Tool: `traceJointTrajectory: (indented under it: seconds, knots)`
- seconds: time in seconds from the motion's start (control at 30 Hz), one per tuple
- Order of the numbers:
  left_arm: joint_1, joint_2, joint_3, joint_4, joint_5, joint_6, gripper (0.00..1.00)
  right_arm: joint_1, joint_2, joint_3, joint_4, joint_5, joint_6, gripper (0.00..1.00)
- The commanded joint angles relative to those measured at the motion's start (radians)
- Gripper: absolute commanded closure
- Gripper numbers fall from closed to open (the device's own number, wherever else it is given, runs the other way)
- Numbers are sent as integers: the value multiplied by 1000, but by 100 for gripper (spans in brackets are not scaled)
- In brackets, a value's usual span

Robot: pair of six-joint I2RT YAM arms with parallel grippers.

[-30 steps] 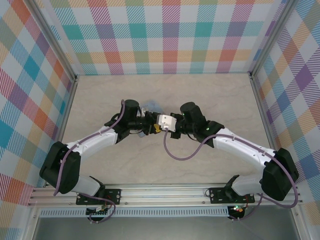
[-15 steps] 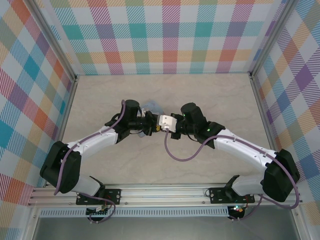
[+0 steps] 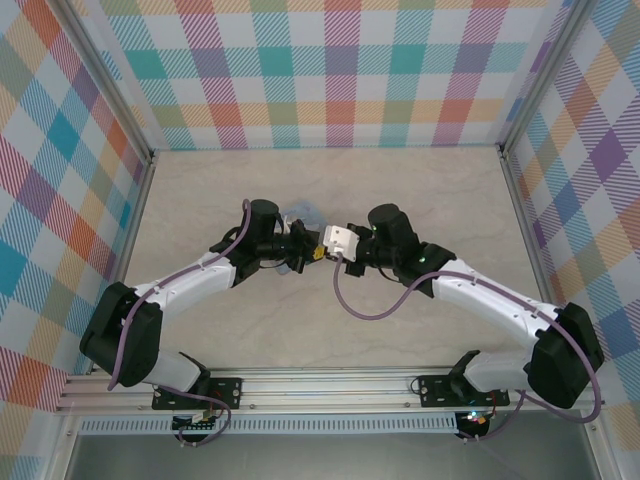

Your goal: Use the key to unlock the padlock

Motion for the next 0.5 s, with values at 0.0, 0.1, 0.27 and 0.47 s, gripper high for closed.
traceJointTrajectory:
  seconds: [0.0, 0.1, 0.27, 0.47]
  knots:
    - [-10, -13, -2, -53, -35, 32, 100, -22, -41, 1, 60, -55, 47, 89]
    - [-10, -17, -1, -48, -64, 54, 100, -30, -56, -2, 58, -66, 72, 77]
    - [-10, -35, 7, -39, -174, 152, 100, -57, -123, -31, 88, -98, 218, 63]
    - [-11, -83, 6, -9, -375, 325, 100, -122, -190, -75, 126, -89, 620, 52]
